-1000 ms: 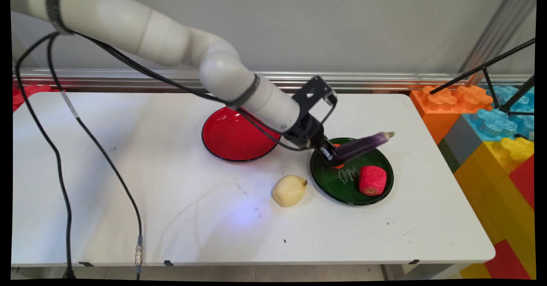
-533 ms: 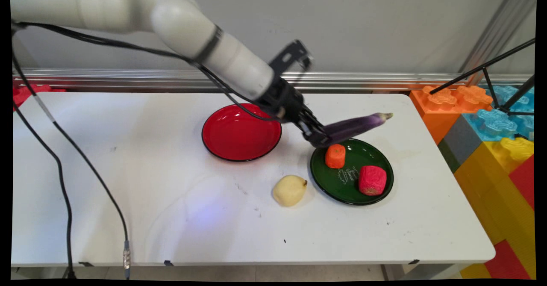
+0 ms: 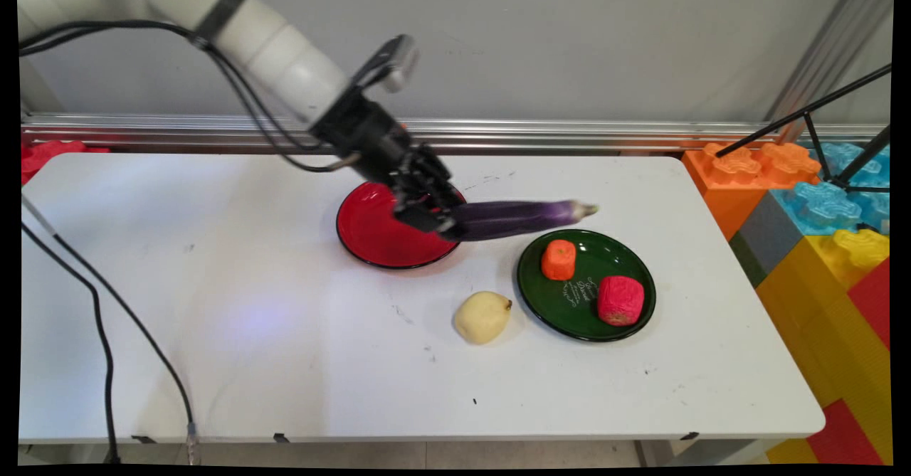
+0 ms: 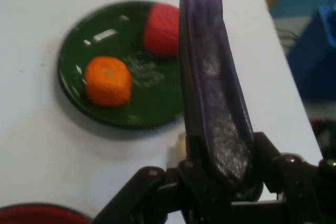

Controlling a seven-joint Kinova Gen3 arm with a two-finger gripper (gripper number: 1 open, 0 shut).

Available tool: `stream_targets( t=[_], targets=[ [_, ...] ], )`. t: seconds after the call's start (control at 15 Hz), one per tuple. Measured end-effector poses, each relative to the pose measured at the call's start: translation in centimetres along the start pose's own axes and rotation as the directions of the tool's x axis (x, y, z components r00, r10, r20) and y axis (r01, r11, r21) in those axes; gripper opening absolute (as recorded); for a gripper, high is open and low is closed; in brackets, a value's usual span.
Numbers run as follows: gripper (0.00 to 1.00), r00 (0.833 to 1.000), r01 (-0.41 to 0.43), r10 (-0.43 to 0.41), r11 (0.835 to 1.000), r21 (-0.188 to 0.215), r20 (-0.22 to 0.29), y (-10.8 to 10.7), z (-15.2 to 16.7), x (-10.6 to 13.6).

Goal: Place the picked object on the table

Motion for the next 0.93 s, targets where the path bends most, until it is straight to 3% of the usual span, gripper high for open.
stream_targets(
  t=[0.13, 0.53, 0.8, 0.93],
  targets=[
    [0.00, 0.998, -0.065, 0.066, 0.997, -0.044, 0.017, -0.6, -1.9, -2.1],
    [0.00, 0.983, -0.135, 0.151, 0.980, -0.148, 0.103, -2.3, -6.0, -8.7],
    [0.00, 0.972, -0.128, 0.164, 0.971, -0.201, 0.169, -2.8, -7.6, -12.7],
    [0.00, 0.971, -0.098, 0.140, 0.973, -0.207, 0.196, -3.1, -8.0, -14.4]
  ],
)
